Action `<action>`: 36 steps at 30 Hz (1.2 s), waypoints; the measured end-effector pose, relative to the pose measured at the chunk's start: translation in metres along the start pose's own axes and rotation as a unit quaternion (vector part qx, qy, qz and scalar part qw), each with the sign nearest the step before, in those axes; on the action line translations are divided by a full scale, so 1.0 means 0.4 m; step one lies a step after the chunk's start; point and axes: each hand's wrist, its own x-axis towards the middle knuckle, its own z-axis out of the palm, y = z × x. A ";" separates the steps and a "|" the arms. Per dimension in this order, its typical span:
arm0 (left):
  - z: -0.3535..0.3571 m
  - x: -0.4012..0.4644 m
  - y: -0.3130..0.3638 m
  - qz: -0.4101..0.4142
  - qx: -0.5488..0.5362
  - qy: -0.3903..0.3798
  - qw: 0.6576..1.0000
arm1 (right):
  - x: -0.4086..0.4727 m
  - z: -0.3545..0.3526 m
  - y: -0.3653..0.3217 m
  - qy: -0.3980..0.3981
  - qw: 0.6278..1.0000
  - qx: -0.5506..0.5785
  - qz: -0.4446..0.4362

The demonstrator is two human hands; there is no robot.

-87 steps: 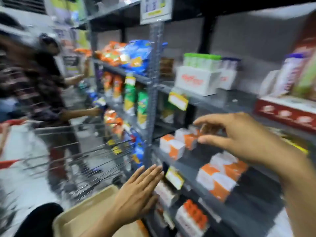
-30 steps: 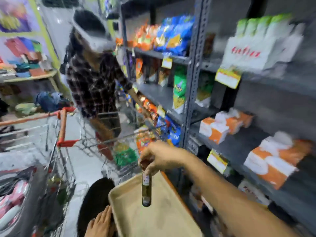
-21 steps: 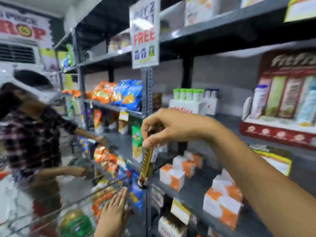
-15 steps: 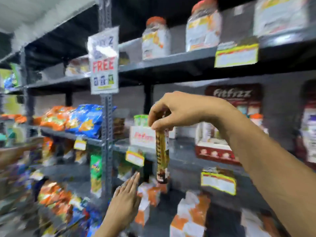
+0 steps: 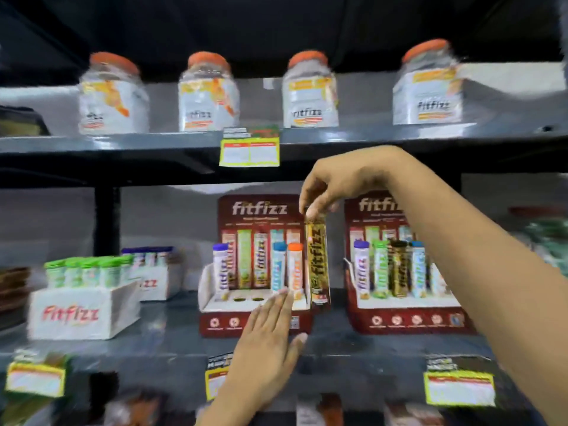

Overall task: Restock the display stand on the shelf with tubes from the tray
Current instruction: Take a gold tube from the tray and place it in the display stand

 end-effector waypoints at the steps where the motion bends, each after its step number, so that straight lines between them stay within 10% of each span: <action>1: 0.004 0.005 0.012 -0.004 -0.005 0.011 1.000 | -0.003 0.005 0.025 -0.001 1.000 0.013 0.020; 10: -0.014 -0.061 -0.181 -0.144 0.004 0.028 0.989 | 0.105 0.069 0.055 0.064 0.986 0.152 -0.009; 15: -0.047 -0.074 -0.341 -0.232 0.062 -0.145 0.960 | 0.230 0.120 0.010 0.081 0.989 0.123 -0.022; 23: -0.058 -0.049 -0.383 -0.227 0.083 -0.310 0.920 | 0.351 0.221 0.006 0.057 0.998 0.014 0.011; 36: -0.066 -0.048 -0.371 -0.229 0.085 -0.321 0.915 | 0.389 0.269 0.012 0.105 0.993 0.042 0.028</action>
